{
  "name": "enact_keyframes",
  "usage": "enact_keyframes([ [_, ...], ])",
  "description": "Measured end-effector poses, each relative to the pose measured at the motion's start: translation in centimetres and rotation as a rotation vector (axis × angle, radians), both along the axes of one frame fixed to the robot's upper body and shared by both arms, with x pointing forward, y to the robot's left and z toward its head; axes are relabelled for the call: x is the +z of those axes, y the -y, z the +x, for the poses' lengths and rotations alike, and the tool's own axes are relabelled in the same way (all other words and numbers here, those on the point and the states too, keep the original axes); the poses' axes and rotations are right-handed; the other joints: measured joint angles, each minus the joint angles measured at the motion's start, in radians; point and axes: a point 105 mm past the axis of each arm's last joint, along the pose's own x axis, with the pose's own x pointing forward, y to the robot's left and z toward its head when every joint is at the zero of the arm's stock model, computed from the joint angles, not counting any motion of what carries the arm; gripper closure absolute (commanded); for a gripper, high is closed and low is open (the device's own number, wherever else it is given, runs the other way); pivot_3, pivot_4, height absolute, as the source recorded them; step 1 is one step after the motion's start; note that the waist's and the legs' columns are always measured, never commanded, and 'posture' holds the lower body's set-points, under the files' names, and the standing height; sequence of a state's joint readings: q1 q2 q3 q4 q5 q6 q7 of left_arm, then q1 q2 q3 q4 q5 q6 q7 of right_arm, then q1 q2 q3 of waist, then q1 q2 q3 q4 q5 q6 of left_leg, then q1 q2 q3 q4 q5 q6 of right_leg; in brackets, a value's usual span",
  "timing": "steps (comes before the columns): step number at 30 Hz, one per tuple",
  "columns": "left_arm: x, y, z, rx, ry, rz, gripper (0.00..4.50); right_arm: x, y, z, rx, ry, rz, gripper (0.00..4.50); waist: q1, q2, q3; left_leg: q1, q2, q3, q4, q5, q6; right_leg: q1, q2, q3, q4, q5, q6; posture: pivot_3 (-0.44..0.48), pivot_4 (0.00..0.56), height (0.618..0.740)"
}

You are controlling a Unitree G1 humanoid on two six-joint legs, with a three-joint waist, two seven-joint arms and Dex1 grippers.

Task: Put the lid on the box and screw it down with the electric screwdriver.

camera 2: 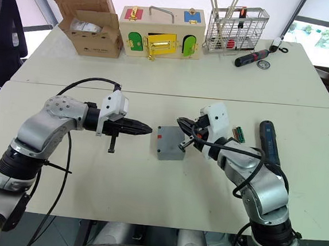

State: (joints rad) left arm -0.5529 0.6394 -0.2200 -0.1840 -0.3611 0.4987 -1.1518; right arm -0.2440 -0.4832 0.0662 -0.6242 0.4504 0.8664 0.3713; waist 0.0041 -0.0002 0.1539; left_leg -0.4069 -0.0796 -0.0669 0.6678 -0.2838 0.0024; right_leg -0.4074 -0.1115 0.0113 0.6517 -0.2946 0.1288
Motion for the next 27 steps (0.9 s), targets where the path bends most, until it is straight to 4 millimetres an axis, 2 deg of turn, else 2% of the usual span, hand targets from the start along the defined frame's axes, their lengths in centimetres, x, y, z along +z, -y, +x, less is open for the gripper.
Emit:
enact_keyframes([
  [27,0.2,0.3,-0.1,-0.006,0.0,-0.005,4.5,-0.7,1.0,0.4,-0.056,0.018,-0.04,4.48,0.0,0.0,0.0,0.0,0.0,0.0,0.0,0.0,0.0,0.0,0.0,0.0,0.0,0.0,0.0,0.0,0.15,0.74],
])
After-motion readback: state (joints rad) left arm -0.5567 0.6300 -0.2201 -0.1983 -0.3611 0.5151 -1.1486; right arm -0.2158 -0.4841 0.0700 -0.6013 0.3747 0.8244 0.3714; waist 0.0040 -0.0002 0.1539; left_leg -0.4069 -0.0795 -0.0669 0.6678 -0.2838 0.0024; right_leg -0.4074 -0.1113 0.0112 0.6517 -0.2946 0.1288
